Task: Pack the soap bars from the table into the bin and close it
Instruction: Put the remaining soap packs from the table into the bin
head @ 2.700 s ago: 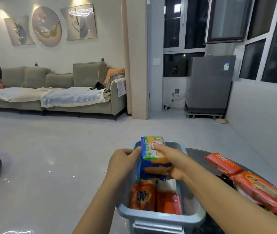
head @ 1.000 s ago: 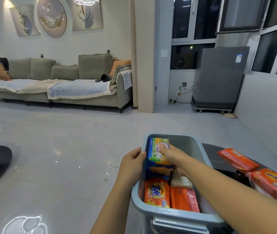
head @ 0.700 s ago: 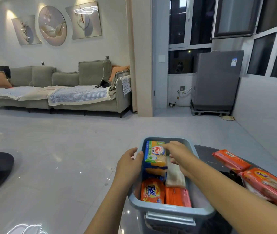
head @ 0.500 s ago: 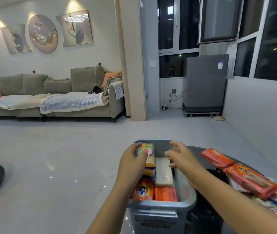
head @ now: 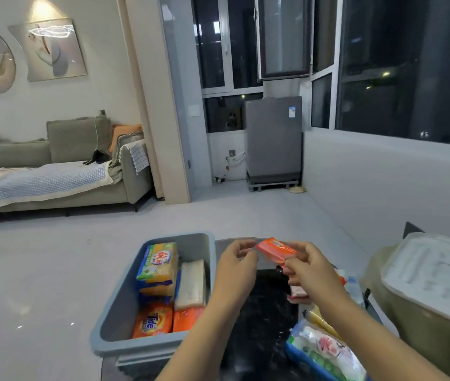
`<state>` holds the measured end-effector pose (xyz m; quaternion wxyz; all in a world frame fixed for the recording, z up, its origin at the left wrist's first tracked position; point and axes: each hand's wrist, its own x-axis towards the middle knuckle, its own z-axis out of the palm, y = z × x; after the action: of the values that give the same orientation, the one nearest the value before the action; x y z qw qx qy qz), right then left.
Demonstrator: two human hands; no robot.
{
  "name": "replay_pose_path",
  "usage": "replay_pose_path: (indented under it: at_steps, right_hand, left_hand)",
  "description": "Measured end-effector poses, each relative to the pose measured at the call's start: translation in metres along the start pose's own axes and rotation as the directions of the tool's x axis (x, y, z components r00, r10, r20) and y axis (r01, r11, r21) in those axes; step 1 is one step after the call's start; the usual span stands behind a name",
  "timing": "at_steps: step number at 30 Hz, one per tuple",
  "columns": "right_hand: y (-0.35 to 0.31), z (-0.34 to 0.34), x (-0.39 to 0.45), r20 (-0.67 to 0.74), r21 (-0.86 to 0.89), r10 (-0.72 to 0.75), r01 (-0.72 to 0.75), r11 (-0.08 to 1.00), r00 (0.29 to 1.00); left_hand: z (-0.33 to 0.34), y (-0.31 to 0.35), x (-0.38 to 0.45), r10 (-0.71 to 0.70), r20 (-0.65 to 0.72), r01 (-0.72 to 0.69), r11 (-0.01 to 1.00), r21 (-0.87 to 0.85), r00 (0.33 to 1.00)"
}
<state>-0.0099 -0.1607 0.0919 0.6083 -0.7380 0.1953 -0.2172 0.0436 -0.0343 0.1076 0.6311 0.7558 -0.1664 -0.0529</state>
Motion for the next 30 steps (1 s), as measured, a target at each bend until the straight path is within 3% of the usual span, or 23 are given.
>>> replay_pose_path:
  at_steps: [4,9,12,15,18,22,26,30]
  right_hand:
    - [0.023,-0.030,0.012,-0.062,0.080,0.078,-0.073,0.994,0.995]
    - [0.056,-0.055,0.037,-0.136,-0.046,0.100,-0.107,0.993,0.986]
    - [0.074,-0.062,0.049,-0.179,-0.248,0.086,-0.130,0.960,0.980]
    - [0.091,-0.066,0.065,-0.203,-0.493,0.074,-0.167,0.854,0.976]
    - [0.098,-0.066,0.077,-0.187,-0.591,0.126,-0.214,0.778,0.974]
    - [0.106,-0.066,0.085,-0.160,-0.588,0.214,-0.267,0.764,0.964]
    - [0.105,-0.070,0.087,-0.129,-0.596,0.222,-0.255,0.762,0.966]
    - [0.103,-0.065,0.091,-0.121,-0.503,0.208,-0.241,0.830,0.971]
  left_hand:
    - [0.039,-0.012,0.007,-0.063,0.084,0.064,0.998,-0.010,0.994]
    - [0.081,-0.034,0.025,-0.158,0.114,0.162,0.986,-0.030,0.981]
    - [0.096,-0.049,0.037,-0.216,0.098,0.219,0.976,-0.017,0.971]
    - [0.111,-0.066,0.054,-0.245,0.060,0.243,0.969,0.032,0.968]
    - [0.122,-0.081,0.071,-0.268,0.011,0.267,0.963,0.044,0.963]
    - [0.136,-0.097,0.084,-0.300,-0.020,0.301,0.952,0.059,0.954]
    - [0.144,-0.106,0.089,-0.371,0.031,0.371,0.928,-0.023,0.928]
    - [0.147,-0.109,0.092,-0.358,-0.018,0.356,0.933,-0.055,0.934]
